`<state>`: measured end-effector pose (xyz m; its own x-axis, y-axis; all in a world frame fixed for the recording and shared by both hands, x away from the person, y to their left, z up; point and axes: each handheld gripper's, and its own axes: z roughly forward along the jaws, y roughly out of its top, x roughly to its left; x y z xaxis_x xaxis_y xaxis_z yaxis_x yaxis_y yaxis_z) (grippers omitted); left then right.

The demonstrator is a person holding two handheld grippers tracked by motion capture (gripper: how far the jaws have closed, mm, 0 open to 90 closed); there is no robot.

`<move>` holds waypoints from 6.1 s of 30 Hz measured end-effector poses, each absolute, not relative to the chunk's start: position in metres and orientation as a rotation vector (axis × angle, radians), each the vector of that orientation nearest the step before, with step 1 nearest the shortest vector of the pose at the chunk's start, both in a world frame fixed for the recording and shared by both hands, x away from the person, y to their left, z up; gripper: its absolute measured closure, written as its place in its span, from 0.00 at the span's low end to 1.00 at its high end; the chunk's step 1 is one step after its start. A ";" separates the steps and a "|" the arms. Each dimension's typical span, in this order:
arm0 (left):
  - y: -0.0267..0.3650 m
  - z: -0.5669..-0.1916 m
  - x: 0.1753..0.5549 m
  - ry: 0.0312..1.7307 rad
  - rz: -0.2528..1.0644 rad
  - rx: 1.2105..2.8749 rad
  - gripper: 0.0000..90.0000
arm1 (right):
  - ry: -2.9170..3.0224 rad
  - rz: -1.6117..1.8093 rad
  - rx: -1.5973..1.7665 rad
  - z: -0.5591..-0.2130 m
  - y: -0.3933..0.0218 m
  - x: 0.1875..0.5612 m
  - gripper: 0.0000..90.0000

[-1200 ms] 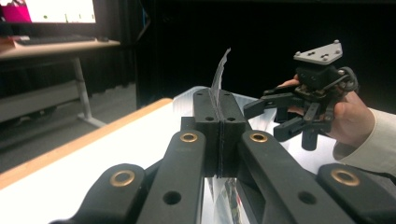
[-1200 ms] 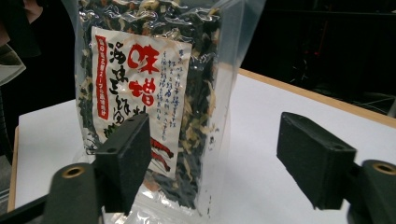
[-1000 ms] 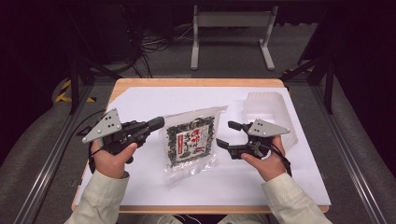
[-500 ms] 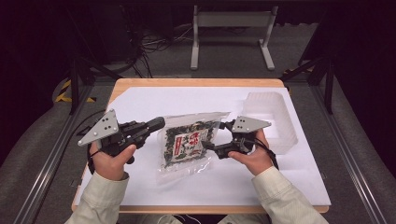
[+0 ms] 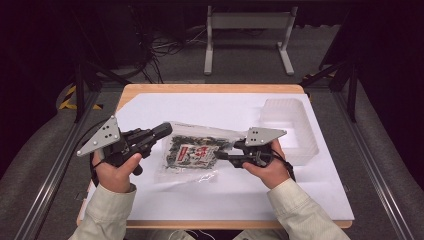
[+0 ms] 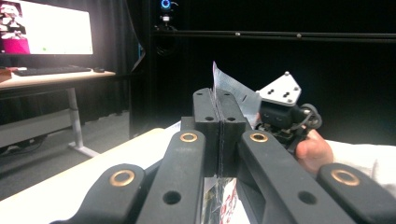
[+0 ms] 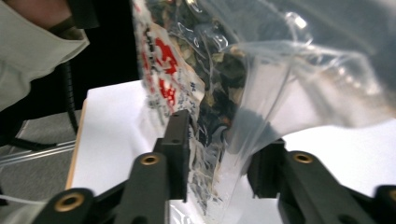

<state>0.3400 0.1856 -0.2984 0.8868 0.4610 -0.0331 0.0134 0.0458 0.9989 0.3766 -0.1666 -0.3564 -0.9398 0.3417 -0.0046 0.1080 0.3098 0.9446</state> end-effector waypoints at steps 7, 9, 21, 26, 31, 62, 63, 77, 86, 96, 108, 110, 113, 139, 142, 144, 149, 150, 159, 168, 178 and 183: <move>0.185 -0.300 0.341 0.399 0.354 1.488 1.00 | 2.387 1.671 0.387 -0.351 -0.171 0.372 0.83; 0.186 -0.300 0.341 0.403 0.358 1.487 0.99 | 2.385 1.660 0.386 -0.350 -0.171 0.371 0.83; 0.186 -0.302 0.344 0.419 0.369 1.506 0.82 | 2.401 1.643 0.393 -0.340 -0.177 0.364 0.85; 0.184 -0.303 0.345 0.438 0.410 1.537 0.57 | 2.405 1.633 0.408 -0.335 -0.180 0.364 0.85; 0.186 -0.309 0.348 0.490 0.444 1.637 0.35 | 2.385 1.595 0.472 -0.325 -0.189 0.365 0.86; 0.213 -0.370 0.379 0.671 0.366 1.782 0.20 | 2.191 1.590 0.830 -0.281 -0.257 0.380 0.86; 0.215 -0.373 0.380 0.675 0.360 1.776 0.20 | 2.187 1.590 0.837 -0.279 -0.259 0.380 0.86; 0.229 -0.397 0.384 0.715 0.300 1.727 0.17 | 2.122 1.577 0.919 -0.264 -0.282 0.391 0.86; 0.235 -0.410 0.385 0.744 0.313 1.748 0.16 | 2.063 1.545 0.975 -0.256 -0.301 0.398 0.86; 0.238 -0.417 0.388 0.767 0.355 1.781 0.15 | 2.010 1.504 1.009 -0.252 -0.322 0.405 0.86; 0.241 -0.424 0.391 0.803 0.352 1.781 0.14 | 1.932 1.482 1.072 -0.254 -0.346 0.415 0.86; 0.241 -0.425 0.391 0.805 0.352 1.783 0.15 | 1.924 1.482 1.079 -0.254 -0.349 0.416 0.86; 0.241 -0.425 0.391 0.808 0.349 1.787 0.15 | 1.908 1.469 1.097 -0.254 -0.354 0.417 0.86; 0.239 -0.426 0.391 0.811 0.343 1.802 0.15 | 1.827 1.406 1.165 -0.261 -0.374 0.398 0.86; 0.238 -0.426 0.392 0.807 0.346 1.805 0.15 | 1.822 1.404 1.171 -0.265 -0.376 0.398 0.86; 0.238 -0.427 0.391 0.814 0.339 1.805 0.15 | 1.820 1.403 1.182 -0.266 -0.378 0.398 0.86; 0.238 -0.427 0.392 0.810 0.343 1.808 0.15 | 1.822 1.399 1.185 -0.271 -0.379 0.398 0.86; 0.238 -0.427 0.392 0.813 0.342 1.807 0.15 | 1.821 1.398 1.187 -0.273 -0.379 0.398 0.86; 0.238 -0.427 0.392 0.809 0.346 1.815 0.15 | 1.826 1.377 1.199 -0.282 -0.381 0.399 0.86; 0.237 -0.427 0.392 0.809 0.344 1.818 0.14 | 1.833 1.370 1.213 -0.296 -0.381 0.399 0.86; 0.237 -0.427 0.392 0.813 0.348 1.819 0.14 | 1.839 1.350 1.181 -0.303 -0.376 0.398 0.86; 0.237 -0.427 0.392 0.811 0.349 1.818 0.14 | 1.851 1.339 1.183 -0.308 -0.375 0.399 0.86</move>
<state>0.3918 0.2372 -0.4273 0.7262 0.6734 -0.1385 0.3625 -0.2039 0.9094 0.3993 -0.3748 -0.3079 -0.4529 0.8900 0.0535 0.3292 0.1112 0.9377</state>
